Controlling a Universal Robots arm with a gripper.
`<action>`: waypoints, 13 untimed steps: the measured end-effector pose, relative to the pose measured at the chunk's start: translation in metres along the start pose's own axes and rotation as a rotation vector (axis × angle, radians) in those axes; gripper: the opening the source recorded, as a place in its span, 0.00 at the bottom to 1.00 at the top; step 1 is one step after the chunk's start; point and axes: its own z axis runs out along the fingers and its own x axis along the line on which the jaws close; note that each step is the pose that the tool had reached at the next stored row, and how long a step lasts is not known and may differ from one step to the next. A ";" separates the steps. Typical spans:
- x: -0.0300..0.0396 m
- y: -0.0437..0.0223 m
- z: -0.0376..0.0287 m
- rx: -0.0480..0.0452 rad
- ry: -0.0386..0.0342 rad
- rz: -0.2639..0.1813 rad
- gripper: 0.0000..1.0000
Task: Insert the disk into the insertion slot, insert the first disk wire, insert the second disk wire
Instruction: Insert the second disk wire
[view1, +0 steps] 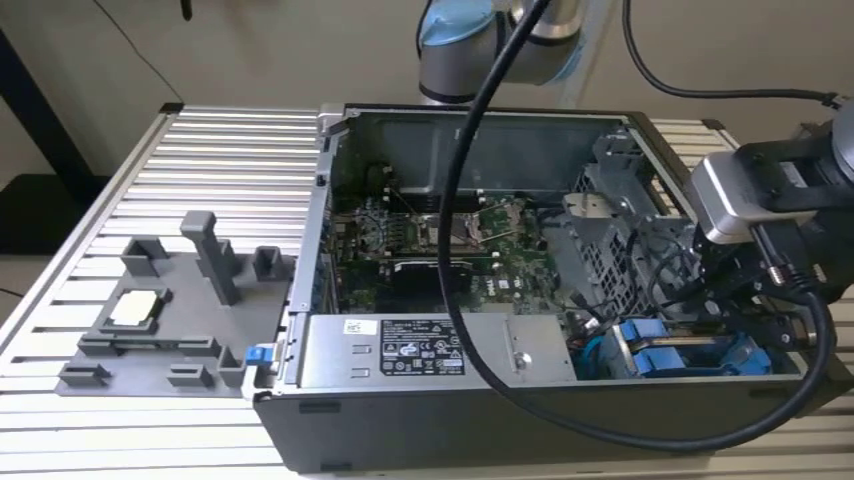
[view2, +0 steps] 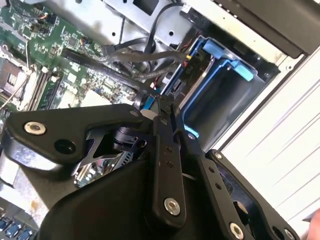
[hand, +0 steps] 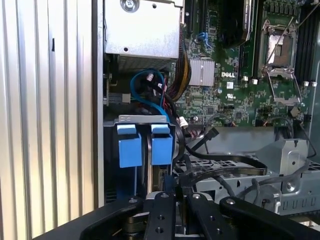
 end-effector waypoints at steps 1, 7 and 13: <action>0.0001 -0.0008 0.0005 0.0000 0.0005 0.000 0.16; 0.0014 -0.0015 0.0055 0.0022 0.0039 0.009 0.16; 0.0029 -0.0044 0.0109 0.0044 0.0046 0.018 0.16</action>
